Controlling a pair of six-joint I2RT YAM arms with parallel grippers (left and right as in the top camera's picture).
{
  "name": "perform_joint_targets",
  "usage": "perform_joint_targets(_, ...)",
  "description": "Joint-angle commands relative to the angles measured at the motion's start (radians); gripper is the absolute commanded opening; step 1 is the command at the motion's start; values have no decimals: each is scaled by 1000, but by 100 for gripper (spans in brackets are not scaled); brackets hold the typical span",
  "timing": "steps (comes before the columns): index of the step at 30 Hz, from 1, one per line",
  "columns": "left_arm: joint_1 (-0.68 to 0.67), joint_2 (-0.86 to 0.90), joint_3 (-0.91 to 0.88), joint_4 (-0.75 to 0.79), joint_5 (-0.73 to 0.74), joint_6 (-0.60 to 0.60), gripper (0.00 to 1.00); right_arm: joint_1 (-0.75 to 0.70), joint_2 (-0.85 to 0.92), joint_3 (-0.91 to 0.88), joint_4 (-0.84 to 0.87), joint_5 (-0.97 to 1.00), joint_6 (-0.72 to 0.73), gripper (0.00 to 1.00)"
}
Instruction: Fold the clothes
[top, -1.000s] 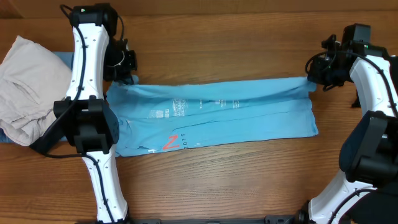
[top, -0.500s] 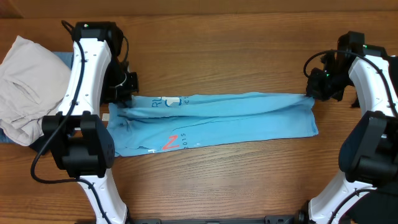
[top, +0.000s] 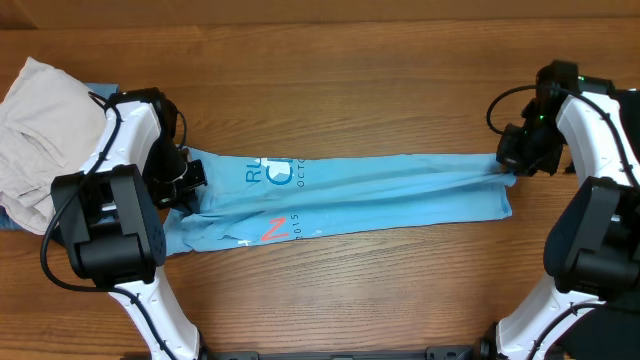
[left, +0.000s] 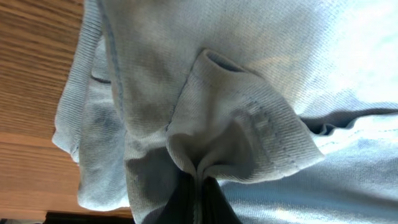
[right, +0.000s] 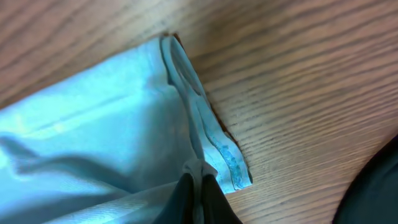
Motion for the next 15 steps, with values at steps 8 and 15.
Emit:
perform_joint_targets(8, 5, -4, -17, -6, -8, -10, 4, 17, -19, -138, 164, 34, 18, 4)
perform_joint_targets(15, 5, -4, -17, -47, -8, -9, 4, 18, -19, -167, 198, 34, 18, 4)
